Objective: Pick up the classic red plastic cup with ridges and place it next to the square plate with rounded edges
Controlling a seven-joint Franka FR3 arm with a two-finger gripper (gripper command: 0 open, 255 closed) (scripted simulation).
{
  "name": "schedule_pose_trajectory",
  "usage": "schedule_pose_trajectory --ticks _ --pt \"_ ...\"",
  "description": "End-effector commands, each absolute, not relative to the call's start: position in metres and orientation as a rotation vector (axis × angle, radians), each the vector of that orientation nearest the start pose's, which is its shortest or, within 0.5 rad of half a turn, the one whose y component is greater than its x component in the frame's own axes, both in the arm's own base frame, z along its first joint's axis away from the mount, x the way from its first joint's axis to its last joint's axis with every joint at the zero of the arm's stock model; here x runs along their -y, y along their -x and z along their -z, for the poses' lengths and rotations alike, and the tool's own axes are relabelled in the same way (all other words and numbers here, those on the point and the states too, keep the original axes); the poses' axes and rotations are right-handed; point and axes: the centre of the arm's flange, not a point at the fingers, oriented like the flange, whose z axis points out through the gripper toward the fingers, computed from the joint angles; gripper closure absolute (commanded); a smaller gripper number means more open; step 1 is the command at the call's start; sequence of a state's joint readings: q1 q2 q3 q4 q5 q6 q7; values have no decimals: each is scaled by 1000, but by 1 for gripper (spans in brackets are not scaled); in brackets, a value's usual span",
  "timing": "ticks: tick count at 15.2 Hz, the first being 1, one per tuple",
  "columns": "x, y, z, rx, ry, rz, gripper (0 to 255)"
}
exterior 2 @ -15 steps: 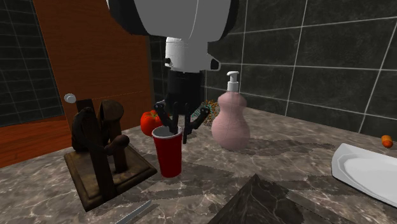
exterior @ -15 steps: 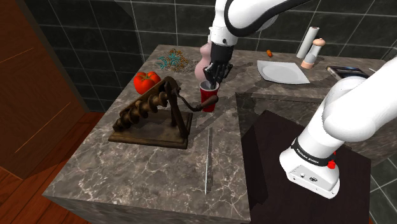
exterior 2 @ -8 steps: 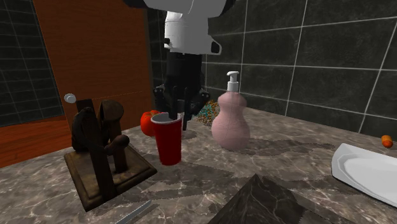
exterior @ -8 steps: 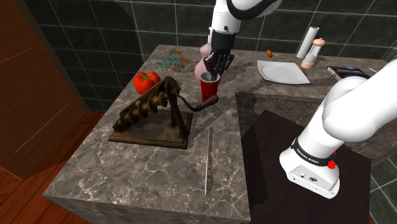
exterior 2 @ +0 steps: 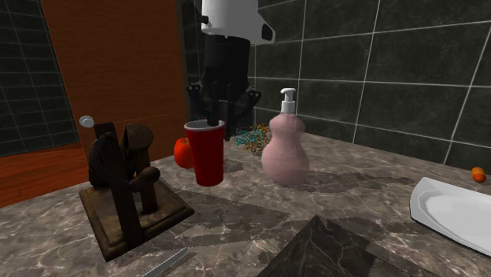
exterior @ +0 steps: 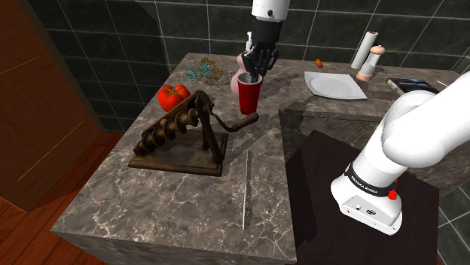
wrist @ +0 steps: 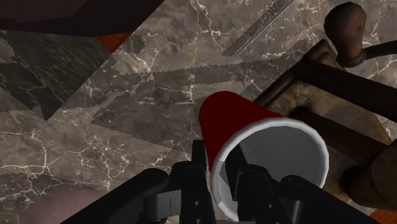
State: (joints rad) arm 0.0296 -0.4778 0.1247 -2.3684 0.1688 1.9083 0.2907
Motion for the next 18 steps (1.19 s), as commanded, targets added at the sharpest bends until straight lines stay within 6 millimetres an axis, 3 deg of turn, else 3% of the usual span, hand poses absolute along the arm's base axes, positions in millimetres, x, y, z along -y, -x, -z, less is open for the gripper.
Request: schedule_pose_trajectory --ticks 1,10,18 --pt "-79 -402 -513 -310 3022 -10 255" --pt "-79 -402 -561 -310 3022 -10 255" --pt "20 -438 -561 -310 3022 -10 255"
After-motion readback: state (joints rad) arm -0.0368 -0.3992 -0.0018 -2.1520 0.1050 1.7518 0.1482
